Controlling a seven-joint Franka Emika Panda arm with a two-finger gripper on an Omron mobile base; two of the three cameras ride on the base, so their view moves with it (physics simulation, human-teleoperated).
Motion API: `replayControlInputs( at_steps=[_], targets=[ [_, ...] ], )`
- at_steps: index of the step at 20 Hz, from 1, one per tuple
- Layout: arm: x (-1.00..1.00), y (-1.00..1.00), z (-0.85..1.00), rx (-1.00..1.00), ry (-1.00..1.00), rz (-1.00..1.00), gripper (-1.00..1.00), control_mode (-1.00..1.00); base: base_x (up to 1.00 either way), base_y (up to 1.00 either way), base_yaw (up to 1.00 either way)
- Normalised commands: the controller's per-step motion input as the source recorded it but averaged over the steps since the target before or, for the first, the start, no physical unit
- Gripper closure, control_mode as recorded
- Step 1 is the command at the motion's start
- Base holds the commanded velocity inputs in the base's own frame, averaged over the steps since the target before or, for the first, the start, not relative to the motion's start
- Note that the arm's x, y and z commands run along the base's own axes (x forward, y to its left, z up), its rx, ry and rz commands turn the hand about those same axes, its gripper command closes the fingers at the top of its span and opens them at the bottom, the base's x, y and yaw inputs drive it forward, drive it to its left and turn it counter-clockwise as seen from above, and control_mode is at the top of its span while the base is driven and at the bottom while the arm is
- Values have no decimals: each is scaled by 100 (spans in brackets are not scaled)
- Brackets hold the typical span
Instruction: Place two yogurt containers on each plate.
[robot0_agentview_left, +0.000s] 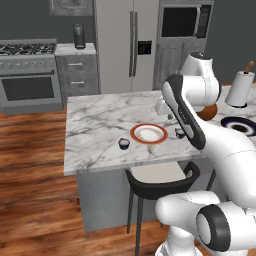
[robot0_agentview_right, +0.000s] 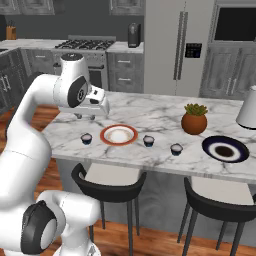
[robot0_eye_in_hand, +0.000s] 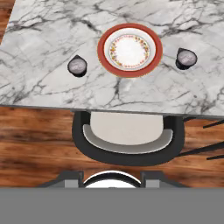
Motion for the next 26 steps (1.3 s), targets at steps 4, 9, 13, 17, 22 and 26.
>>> replayControlInputs(
  at_steps=[4,9,13,17,22,26],
  targets=[
    [-7,4,-1,0,-1,0,-100,-100,0,0,0],
    [5,45,-4,0,5,0,-100,-100,0,0,0],
    [24,64,-12,0,17,0,-100,-100,0,0,0],
    [32,55,-29,0,6,0,-100,-100,0,0,0],
    [17,41,-45,-1,3,0,-100,-100,0,0,0],
    [0,9,-43,0,14,0,-100,-100,0,0,0]
  ],
)
